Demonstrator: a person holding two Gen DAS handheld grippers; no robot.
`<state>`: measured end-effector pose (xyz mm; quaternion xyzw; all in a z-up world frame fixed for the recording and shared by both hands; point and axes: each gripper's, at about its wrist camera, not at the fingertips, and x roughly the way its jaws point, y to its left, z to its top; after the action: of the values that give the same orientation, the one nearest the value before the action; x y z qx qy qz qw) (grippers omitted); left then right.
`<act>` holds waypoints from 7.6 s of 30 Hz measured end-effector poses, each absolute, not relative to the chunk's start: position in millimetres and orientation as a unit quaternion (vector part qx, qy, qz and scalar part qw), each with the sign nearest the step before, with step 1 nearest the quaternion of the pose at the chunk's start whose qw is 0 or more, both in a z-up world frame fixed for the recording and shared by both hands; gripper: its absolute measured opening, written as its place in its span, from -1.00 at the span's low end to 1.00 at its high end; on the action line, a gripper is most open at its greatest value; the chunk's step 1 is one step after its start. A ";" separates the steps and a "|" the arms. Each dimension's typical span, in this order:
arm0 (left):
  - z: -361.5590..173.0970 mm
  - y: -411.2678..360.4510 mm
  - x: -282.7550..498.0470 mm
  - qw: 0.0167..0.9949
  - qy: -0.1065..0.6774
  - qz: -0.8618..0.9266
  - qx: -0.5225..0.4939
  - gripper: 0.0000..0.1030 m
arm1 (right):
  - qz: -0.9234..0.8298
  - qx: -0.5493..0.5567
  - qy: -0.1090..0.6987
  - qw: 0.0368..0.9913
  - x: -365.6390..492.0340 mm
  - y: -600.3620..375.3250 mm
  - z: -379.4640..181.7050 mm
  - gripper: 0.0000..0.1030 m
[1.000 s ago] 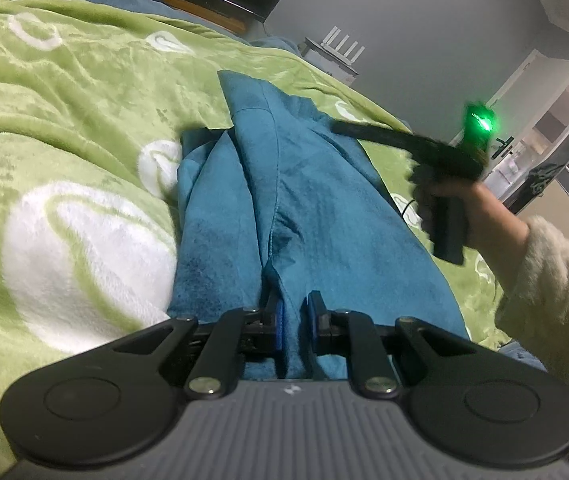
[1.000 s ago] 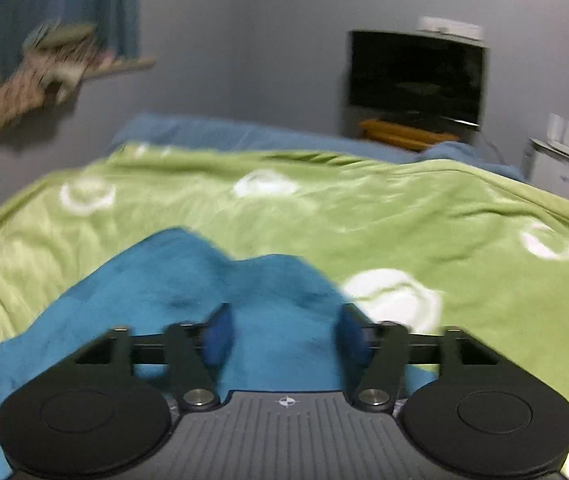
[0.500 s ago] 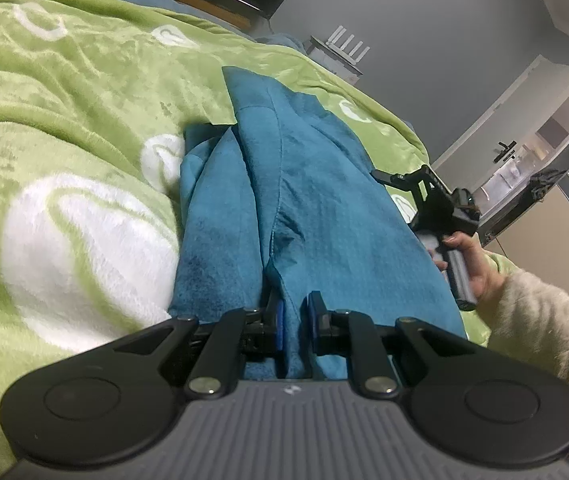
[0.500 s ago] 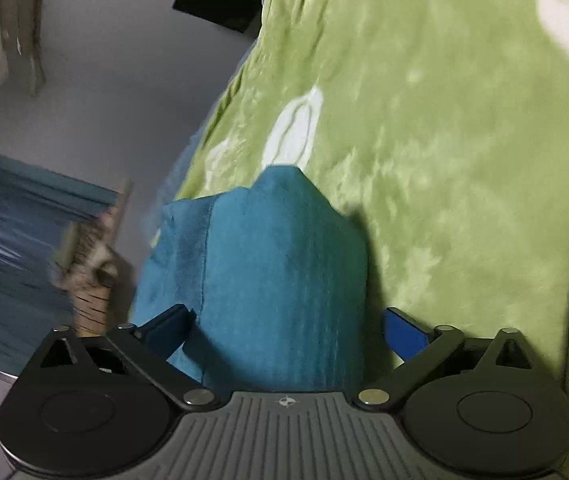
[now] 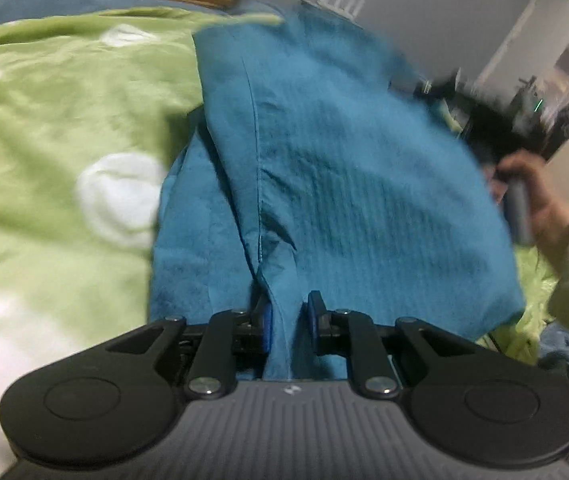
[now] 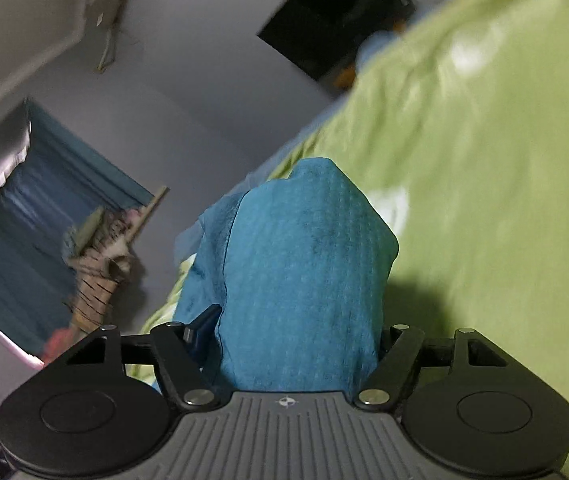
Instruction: Fold large clothes
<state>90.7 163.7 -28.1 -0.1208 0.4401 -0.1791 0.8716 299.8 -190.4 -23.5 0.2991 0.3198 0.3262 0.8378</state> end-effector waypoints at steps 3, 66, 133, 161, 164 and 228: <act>-45.0 140.0 124.9 0.868 0.434 -0.192 -0.142 -0.78 | 0.312 0.242 0.294 0.871 322.8 -201.0 24.8 0.40; -73.1 87.0 117.5 0.919 0.354 -0.174 0.001 -0.06 | 0.108 -0.047 0.244 0.963 159.1 -182.4 -27.7 0.01; -71.6 40.5 112.9 0.948 0.313 -0.009 0.048 0.35 | 0.087 -0.014 0.273 0.958 138.4 -219.4 -101.2 -0.33; -35.5 -40.4 352.3 0.952 0.299 -0.042 0.051 0.86 | 0.191 0.069 0.224 0.953 133.3 -218.3 -78.5 0.01; -45.6 -39.6 378.5 0.940 0.338 -0.024 0.028 1.00 | 0.197 0.065 0.224 0.952 137.0 -217.2 -79.7 0.03; -66.9 43.4 127.6 0.953 0.279 -0.115 0.027 1.00 | 0.113 -0.047 0.224 0.967 297.8 -149.7 -33.5 -0.48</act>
<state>127.6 43.4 -66.9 0.0273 0.2792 -0.1152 0.9529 297.8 -149.7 -33.5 -0.0475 0.2244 0.1130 0.9668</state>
